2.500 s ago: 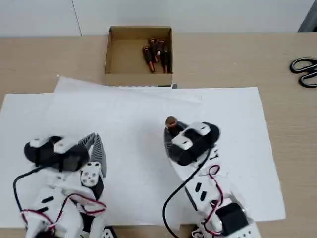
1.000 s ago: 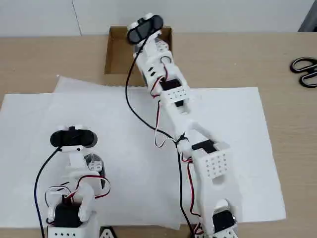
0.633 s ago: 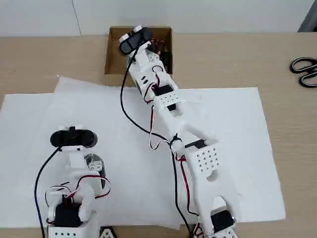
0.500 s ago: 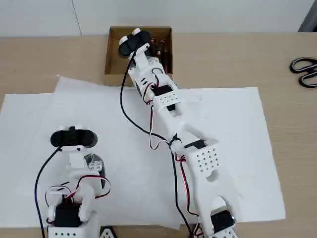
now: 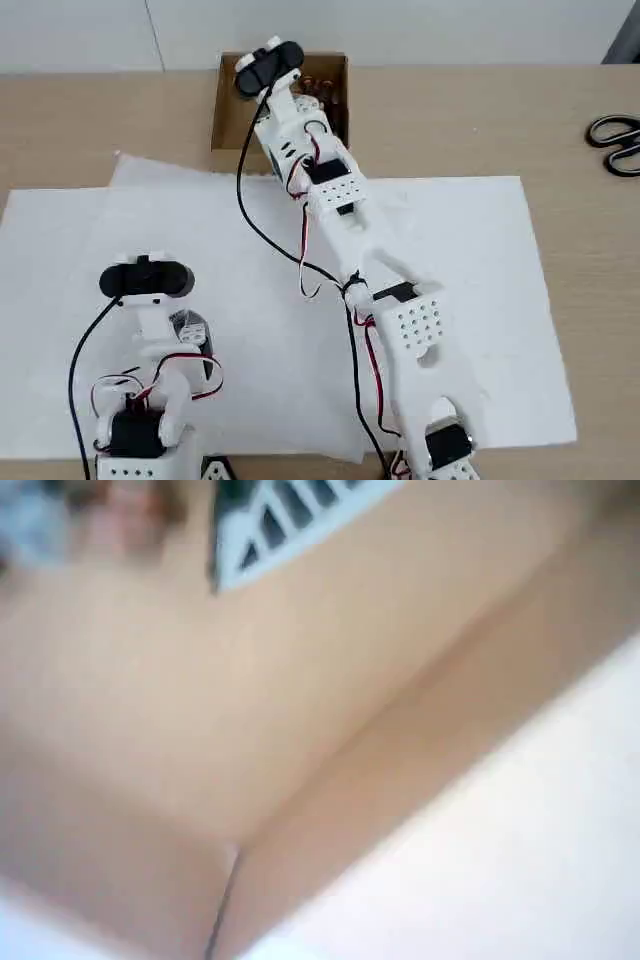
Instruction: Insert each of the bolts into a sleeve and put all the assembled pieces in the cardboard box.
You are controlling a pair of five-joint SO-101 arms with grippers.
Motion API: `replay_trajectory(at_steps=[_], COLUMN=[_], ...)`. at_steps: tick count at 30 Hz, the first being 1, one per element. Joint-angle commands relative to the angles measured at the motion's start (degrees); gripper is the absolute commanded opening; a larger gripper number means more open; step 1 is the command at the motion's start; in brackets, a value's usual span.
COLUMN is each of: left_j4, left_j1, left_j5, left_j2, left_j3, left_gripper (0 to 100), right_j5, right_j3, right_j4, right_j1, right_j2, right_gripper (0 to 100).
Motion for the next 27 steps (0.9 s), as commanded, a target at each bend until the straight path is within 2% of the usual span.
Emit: replay_trajectory(at_steps=[1,15,25,27], left_j4=[-1.32,-1.32,-1.32,-1.32], left_j1=[-0.18,-0.18,-0.18,-0.18], left_j5=[1.23,1.23,1.23,1.23], left_j2=[-0.44,-0.44,-0.44,-0.44], left_j3=[-0.13,-0.13,-0.13,-0.13], left_gripper=[1,1,1,1], right_j5=[0.62,-0.09,-4.92,-7.82], right_j3=[-3.25,-3.25,-3.08,-2.99], right_j4=[3.12,32.40,59.47,63.43], right_j1=[-0.84,1.63,4.18,6.02], right_j2=[-8.66,-36.44,-56.48,-59.82], right_gripper=[0.6,0.2,0.2,0.2])
